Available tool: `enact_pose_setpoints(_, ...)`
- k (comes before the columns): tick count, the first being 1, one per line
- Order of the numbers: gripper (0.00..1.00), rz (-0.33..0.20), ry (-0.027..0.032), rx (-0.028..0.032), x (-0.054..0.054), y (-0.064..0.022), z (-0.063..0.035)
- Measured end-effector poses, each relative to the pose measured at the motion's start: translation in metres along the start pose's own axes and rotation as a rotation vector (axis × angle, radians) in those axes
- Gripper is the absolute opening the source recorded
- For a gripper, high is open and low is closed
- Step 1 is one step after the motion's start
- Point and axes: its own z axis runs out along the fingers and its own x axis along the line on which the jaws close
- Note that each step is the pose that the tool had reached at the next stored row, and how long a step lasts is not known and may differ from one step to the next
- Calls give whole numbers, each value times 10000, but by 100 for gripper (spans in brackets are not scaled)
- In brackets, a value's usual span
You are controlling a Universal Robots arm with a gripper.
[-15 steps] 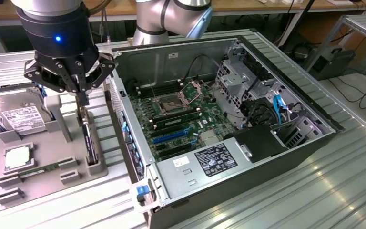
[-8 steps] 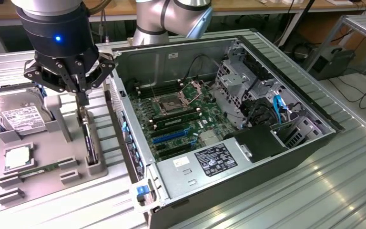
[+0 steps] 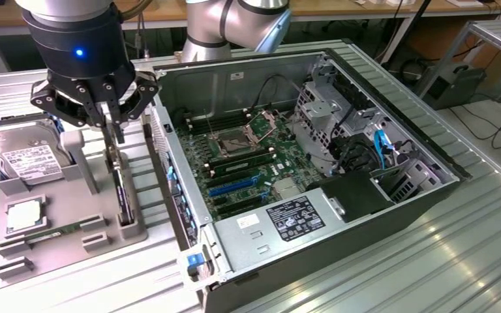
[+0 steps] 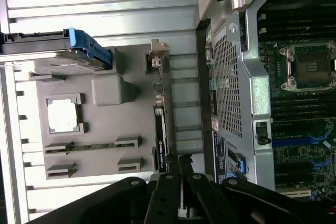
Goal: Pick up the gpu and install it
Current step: 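Pick up the gpu and move the gpu toward the slot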
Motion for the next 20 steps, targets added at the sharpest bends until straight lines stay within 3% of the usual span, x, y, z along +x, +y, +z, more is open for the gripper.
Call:
enact_pose_setpoints(3, 29, 0, 0, -1, 0, 0, 0)
enact_pose_setpoints(6, 36, 0, 1, 1, 0, 0, 0)
enact_pose_setpoints(7, 42, -1, -1, 26, 3, 1, 6)
enact_pose_setpoints(15, 42, -1, -4, 41, 50, -6, 159)
enact_pose_setpoints(20, 42, -2, -4, 40, 74, -13, 310)
